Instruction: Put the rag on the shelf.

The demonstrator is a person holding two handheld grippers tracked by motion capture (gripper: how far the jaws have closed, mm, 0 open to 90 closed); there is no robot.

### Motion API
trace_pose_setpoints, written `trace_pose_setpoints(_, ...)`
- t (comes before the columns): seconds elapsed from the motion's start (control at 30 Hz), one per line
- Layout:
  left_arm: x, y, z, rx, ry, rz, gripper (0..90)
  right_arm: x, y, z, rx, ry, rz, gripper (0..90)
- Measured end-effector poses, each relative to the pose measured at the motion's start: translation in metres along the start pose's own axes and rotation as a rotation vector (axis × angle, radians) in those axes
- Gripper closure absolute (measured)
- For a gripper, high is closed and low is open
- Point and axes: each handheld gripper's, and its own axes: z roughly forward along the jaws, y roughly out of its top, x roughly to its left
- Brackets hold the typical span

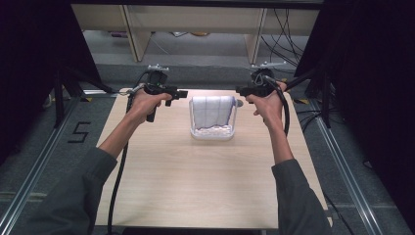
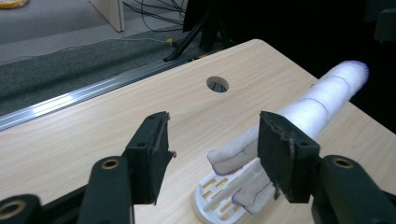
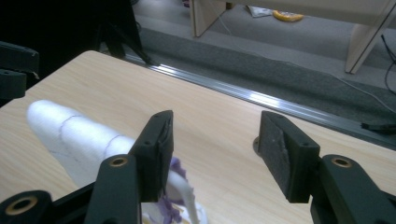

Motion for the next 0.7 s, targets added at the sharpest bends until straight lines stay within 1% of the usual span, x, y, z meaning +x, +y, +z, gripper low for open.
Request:
trace_pose_setpoints(0.07, -0.001, -0.004, -0.004, -0.013, -0.02, -0.006, 41.0, 0.003, -0.001, -0.004, 0.006, -0.002, -0.004, 45.0)
trace_pose_setpoints(0.13, -0.003, -0.009, -0.006, -0.007, -0.02, -0.003, 39.1, 0.005, -0.003, -0.006, -0.011, 0.003, -0.004, 44.7)
trace_pose_setpoints(0.2, -0.004, -0.013, -0.008, -0.002, -0.026, 0.001, 38.0, 0.009, -0.005, -0.009, -0.006, 0.009, -0.005, 43.7)
trace_pose_setpoints(0.23, -0.006, -0.017, -0.01, -0.009, -0.033, 0.001, 37.8, 0.01, -0.006, -0.009, 0.0, 0.015, -0.013, 43.5)
trace_pose_setpoints(0.27, -0.007, -0.018, -0.01, -0.008, -0.042, 0.004, 37.6, 0.012, -0.008, -0.01, -0.003, 0.021, -0.012, 43.2)
trace_pose_setpoints(0.33, -0.009, -0.024, -0.011, -0.002, -0.039, 0.018, 36.8, 0.015, -0.01, -0.012, -0.007, 0.027, -0.021, 42.7)
trace_pose_setpoints(0.4, -0.009, -0.031, -0.01, 0.003, -0.057, 0.013, 35.8, 0.017, -0.013, -0.014, -0.006, 0.038, -0.027, 42.2)
trace_pose_setpoints(0.43, -0.01, -0.033, -0.011, 0.009, -0.058, 0.012, 35.7, 0.019, -0.014, -0.015, -0.002, 0.032, -0.028, 42.0)
trace_pose_setpoints(0.47, -0.01, -0.036, -0.011, 0.007, -0.061, 0.016, 35.3, 0.019, -0.015, -0.017, 0.0, 0.037, -0.029, 41.8)
trace_pose_setpoints(0.5, -0.011, -0.038, -0.011, 0.008, -0.06, 0.018, 34.9, 0.02, -0.017, -0.018, -0.009, 0.047, -0.024, 41.6)
trace_pose_setpoints(0.53, -0.012, -0.041, -0.012, 0.013, -0.062, 0.026, 34.5, 0.022, -0.019, -0.019, -0.016, 0.046, -0.015, 41.3)
trace_pose_setpoints(0.57, -0.014, -0.043, -0.012, 0.015, -0.061, 0.03, 34.2, 0.022, -0.021, -0.021, -0.009, 0.046, -0.027, 41.0)
trace_pose_setpoints(0.6, -0.014, -0.043, -0.012, 0.015, -0.061, 0.03, 33.9, 0.022, -0.022, -0.021, -0.012, 0.052, -0.029, 41.0)
trace_pose_setpoints(0.63, -0.018, -0.048, -0.014, 0.01, -0.06, 0.054, 33.8, 0.023, -0.024, -0.022, -0.02, 0.057, -0.029, 40.9)
trace_pose_setpoints(0.67, -0.019, -0.051, -0.015, 0.013, -0.075, 0.059, 33.6, 0.022, -0.025, -0.023, -0.021, 0.058, -0.043, 40.8)
trace_pose_setpoints(0.7, -0.021, -0.053, -0.016, 0.008, -0.075, 0.053, 33.4, 0.024, -0.027, -0.024, -0.019, 0.062, -0.023, 40.6)
